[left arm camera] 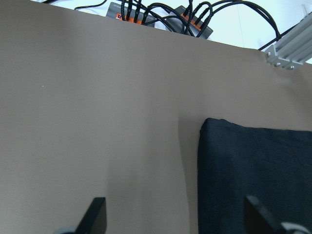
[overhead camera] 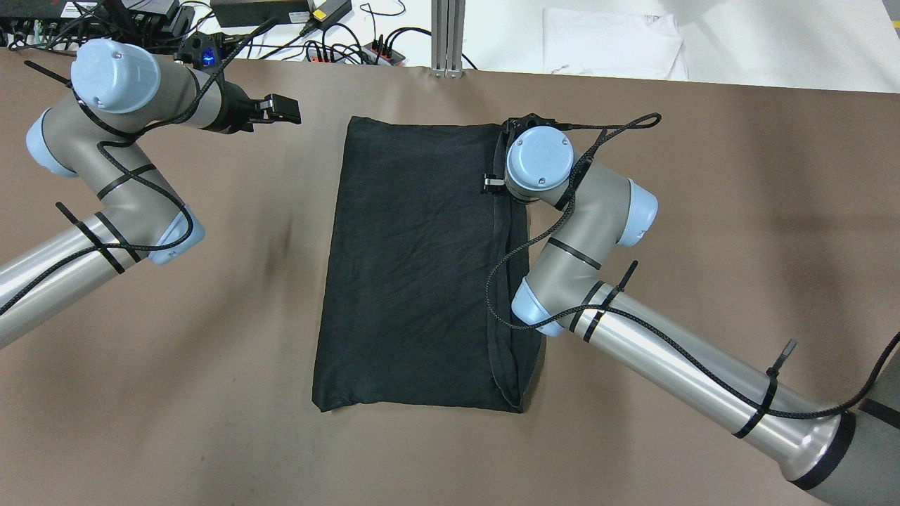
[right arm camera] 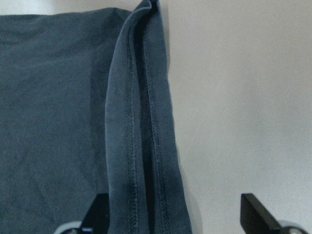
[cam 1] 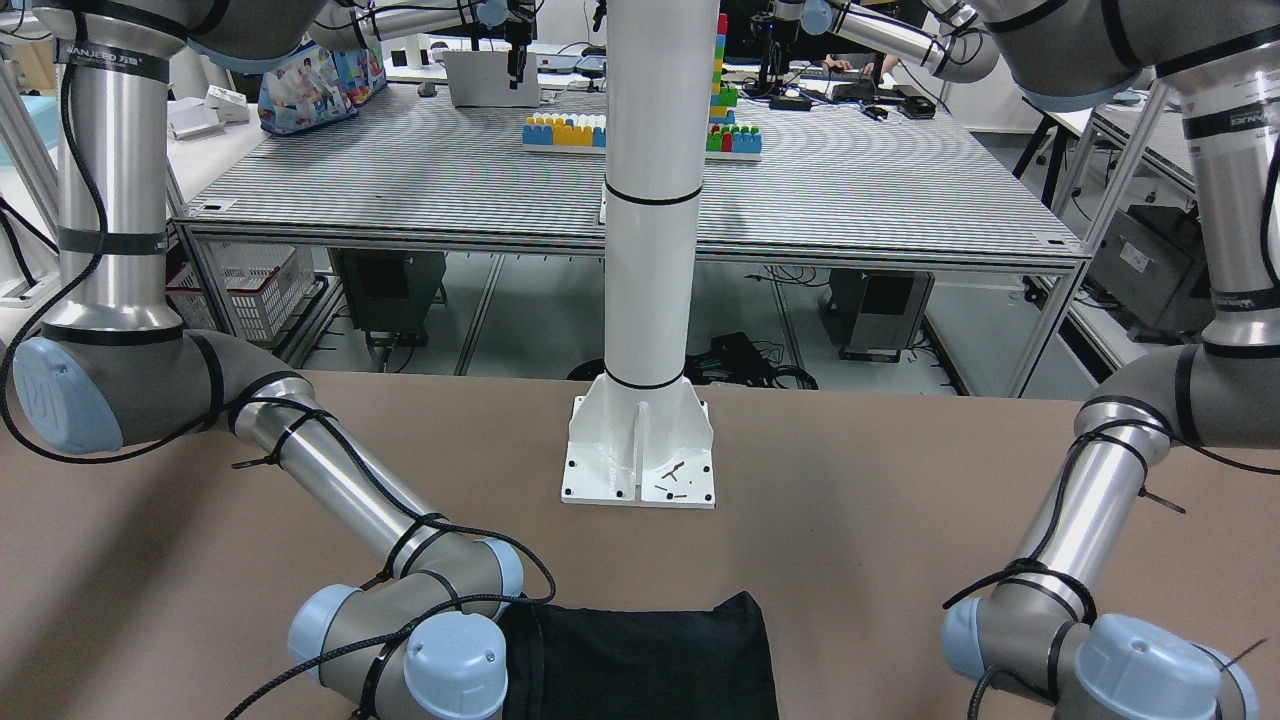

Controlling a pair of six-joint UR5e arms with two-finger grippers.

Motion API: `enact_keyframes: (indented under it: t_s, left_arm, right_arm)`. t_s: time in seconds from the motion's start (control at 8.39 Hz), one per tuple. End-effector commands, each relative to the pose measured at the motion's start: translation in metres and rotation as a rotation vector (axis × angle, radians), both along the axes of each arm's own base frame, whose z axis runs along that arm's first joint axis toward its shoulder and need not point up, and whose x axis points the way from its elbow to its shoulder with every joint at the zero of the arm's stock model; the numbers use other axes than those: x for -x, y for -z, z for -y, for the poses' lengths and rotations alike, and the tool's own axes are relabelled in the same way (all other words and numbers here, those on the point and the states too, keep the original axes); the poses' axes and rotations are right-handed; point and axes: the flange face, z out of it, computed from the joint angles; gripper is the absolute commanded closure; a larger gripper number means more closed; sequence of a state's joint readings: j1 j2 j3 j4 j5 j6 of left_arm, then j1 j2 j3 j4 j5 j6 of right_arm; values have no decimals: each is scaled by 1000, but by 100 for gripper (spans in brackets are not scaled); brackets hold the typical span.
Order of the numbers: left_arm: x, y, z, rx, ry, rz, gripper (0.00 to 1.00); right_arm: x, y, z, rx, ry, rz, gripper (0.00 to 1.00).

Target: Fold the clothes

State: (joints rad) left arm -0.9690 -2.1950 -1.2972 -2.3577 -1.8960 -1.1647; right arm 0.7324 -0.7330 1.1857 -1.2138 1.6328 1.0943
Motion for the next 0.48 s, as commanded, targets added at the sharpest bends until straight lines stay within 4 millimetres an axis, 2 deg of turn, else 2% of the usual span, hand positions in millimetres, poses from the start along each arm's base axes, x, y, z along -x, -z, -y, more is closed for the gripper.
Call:
enact_keyframes:
  t_s: [0.0, 0.36]
  left_arm:
    - [-1, 0, 6, 2, 2, 5, 0]
    - [-1, 3, 7, -2, 2, 6, 0]
  right_arm:
    - [14, -5, 15, -32, -12, 23, 6]
    - [26, -20, 22, -64, -21, 38, 6]
